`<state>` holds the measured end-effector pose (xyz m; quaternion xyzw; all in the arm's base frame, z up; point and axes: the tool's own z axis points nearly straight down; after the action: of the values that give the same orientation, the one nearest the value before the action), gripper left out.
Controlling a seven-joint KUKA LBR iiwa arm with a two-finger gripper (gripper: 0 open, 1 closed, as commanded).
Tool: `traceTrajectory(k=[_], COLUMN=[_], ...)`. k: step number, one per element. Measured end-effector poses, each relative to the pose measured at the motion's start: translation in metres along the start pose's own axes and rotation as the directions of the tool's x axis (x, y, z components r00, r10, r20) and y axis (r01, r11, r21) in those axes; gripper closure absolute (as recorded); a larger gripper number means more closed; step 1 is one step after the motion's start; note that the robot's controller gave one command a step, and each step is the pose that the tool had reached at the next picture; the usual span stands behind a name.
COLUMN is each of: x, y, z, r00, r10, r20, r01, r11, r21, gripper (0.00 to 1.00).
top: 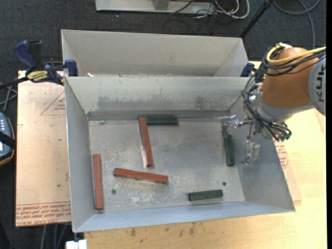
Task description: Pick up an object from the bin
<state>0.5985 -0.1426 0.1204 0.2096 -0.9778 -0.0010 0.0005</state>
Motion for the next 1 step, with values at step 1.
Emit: traceTrajectory(k=[1], x=[-0.0143], y=[0.0035], z=[0.0283], r00=[0.936], r10=[-0.353], r20=[0.004], r01=[0.352], r11=[0.936], r21=[0.005], gripper=[0.00])
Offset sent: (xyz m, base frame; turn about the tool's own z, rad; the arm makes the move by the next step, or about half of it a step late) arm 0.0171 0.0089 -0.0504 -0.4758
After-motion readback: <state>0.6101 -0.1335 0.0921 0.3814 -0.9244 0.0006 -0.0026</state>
